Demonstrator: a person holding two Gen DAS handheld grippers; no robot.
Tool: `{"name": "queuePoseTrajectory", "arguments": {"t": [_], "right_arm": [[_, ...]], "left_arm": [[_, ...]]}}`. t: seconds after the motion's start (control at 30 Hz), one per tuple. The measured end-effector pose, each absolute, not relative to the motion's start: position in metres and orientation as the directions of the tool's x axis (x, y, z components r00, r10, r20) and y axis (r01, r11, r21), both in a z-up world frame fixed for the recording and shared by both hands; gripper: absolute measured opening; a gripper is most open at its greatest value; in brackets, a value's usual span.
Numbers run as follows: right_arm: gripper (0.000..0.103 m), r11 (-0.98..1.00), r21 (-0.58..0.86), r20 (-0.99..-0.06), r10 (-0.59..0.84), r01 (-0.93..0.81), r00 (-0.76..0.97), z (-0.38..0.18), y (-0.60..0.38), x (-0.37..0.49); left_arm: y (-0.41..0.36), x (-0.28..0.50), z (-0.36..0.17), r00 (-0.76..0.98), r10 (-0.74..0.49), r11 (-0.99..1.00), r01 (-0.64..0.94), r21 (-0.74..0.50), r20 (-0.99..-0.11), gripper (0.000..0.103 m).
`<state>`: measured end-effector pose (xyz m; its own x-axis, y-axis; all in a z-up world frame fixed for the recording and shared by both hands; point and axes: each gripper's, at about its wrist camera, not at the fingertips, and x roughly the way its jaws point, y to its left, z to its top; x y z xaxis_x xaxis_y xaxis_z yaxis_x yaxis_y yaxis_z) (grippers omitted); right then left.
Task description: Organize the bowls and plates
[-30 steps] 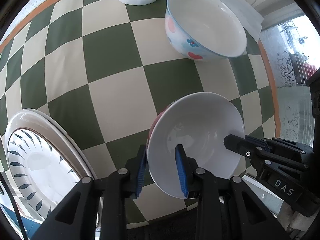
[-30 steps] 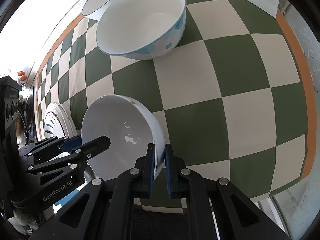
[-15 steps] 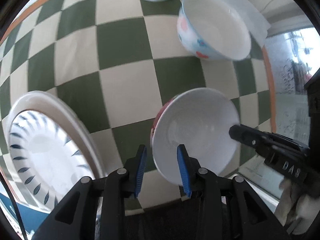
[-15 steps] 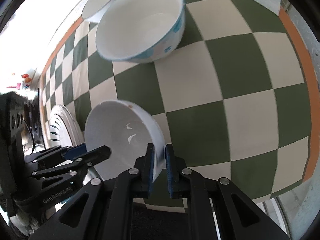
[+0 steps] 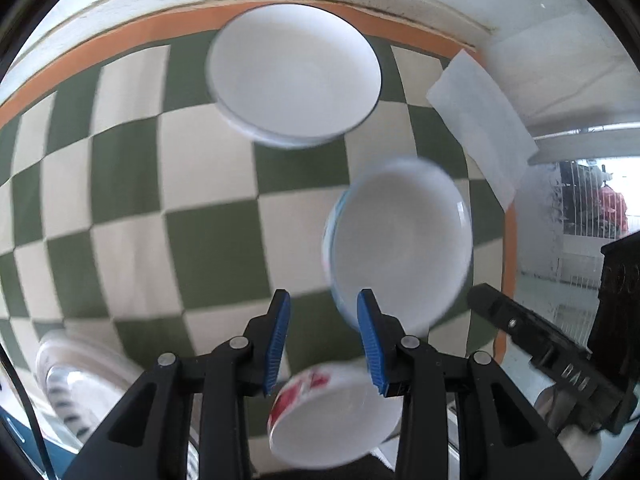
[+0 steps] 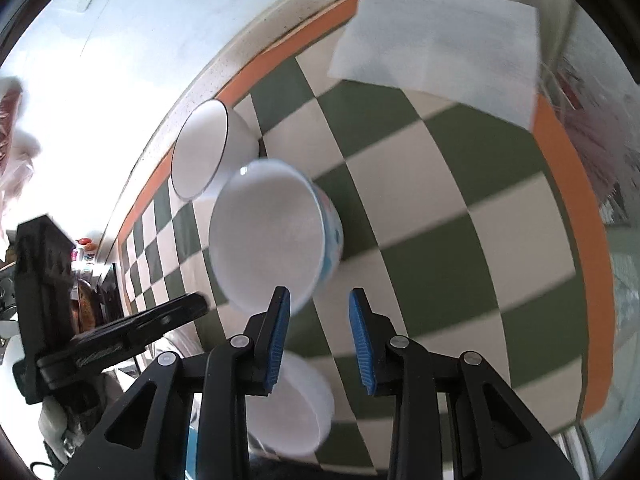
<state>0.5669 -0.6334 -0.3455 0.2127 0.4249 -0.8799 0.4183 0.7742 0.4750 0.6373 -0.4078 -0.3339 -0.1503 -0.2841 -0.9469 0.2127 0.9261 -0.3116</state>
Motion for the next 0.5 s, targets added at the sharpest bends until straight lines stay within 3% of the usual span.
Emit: {"name": "queuePoseTrajectory", "arguments": {"t": [0.2,0.23,0.3,0.37,0.5], "right_arm": [[0.032,0.806,0.428,-0.904,0.391,0.41,0.175,-0.369,-0.634,0.596],[0.031,0.807,0.425,-0.905,0.387,0.41,0.176,-0.373,-0.634,0.597],[0.016,0.811,0.419,-0.908,0.381,0.409,0.174,-0.377,-0.634,0.602],[0.01,0.807,0.425,-0.905,0.386,0.41,0.179,-0.378,-0.632,0.604],[0.009,0.838,0.386,-0.923,0.346,0.386,0.171,-0.378,-0.627,0.609]], "left_arm": [[-0.426,0.657,-0.36,-0.18,-0.295,0.919,0.214,-0.331,-0.938,0.03],[-0.425,0.66,-0.361,-0.172,-0.309,0.915,0.215,-0.342,-0.935,0.03],[-0.428,0.66,-0.358,-0.163,-0.323,0.908,0.224,-0.354,-0.932,0.029],[-0.43,0.657,-0.357,-0.153,-0.313,0.909,0.239,-0.342,-0.938,0.029],[-0.435,0.653,-0.354,-0.132,-0.281,0.912,0.272,-0.307,-0.951,0.029]]}}
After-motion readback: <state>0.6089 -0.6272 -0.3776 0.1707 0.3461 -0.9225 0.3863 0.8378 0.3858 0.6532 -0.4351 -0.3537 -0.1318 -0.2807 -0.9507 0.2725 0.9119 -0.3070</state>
